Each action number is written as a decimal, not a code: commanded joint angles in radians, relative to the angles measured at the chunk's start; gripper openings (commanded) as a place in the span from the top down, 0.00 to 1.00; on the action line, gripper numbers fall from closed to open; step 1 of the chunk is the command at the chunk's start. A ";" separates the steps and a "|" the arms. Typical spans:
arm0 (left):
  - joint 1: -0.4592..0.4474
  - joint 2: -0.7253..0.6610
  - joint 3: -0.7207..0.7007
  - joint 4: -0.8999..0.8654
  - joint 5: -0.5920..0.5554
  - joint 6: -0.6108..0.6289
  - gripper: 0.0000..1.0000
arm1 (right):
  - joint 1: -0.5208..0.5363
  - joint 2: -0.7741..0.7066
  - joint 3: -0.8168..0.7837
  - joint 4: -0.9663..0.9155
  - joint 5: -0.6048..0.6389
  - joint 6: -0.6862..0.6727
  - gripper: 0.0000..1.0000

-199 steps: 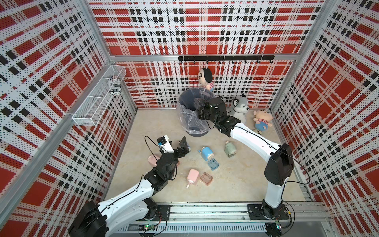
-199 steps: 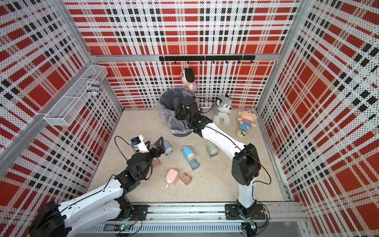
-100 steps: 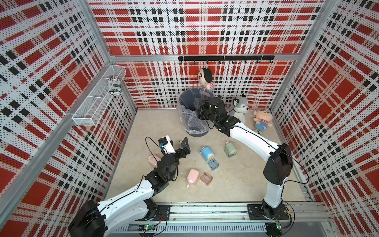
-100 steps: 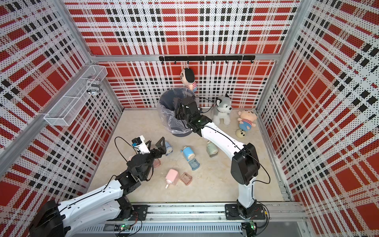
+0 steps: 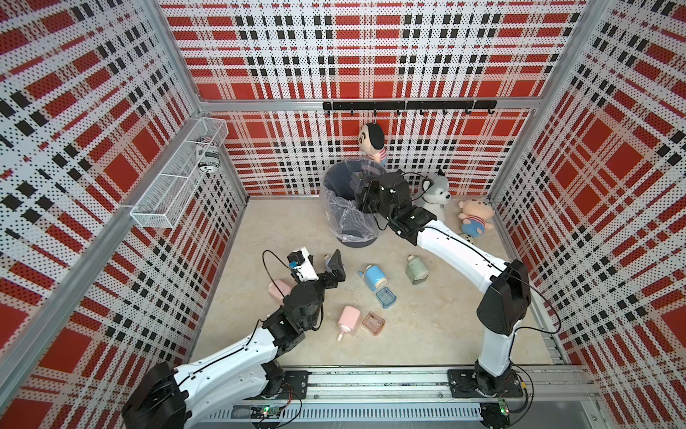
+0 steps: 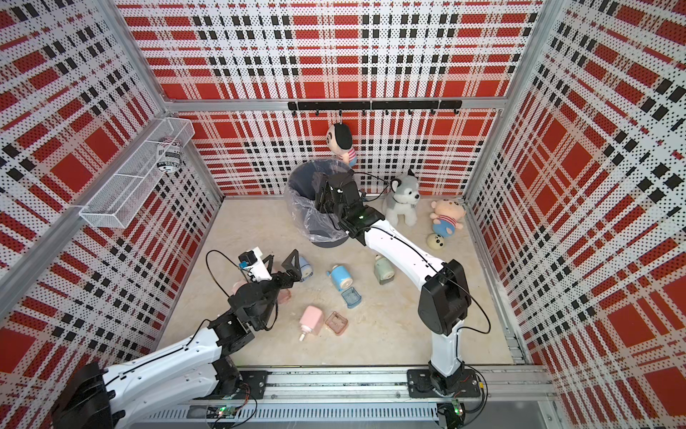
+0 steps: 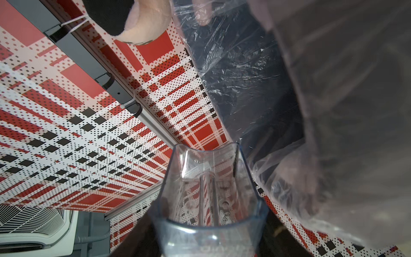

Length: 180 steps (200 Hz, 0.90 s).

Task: Take out the pencil sharpener tray and clean the shavings
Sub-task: Pour the shavings into the trash bin.

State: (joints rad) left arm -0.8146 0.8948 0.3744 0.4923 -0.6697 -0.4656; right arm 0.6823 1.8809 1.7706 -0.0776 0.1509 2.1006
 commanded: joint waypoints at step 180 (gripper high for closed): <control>-0.036 -0.031 -0.020 0.054 -0.067 0.070 0.02 | -0.024 -0.017 -0.113 0.109 -0.047 0.017 0.49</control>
State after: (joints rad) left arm -0.8444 0.8730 0.3649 0.5259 -0.7212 -0.4137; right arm 0.6682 1.8679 1.6699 0.0578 0.1108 2.1021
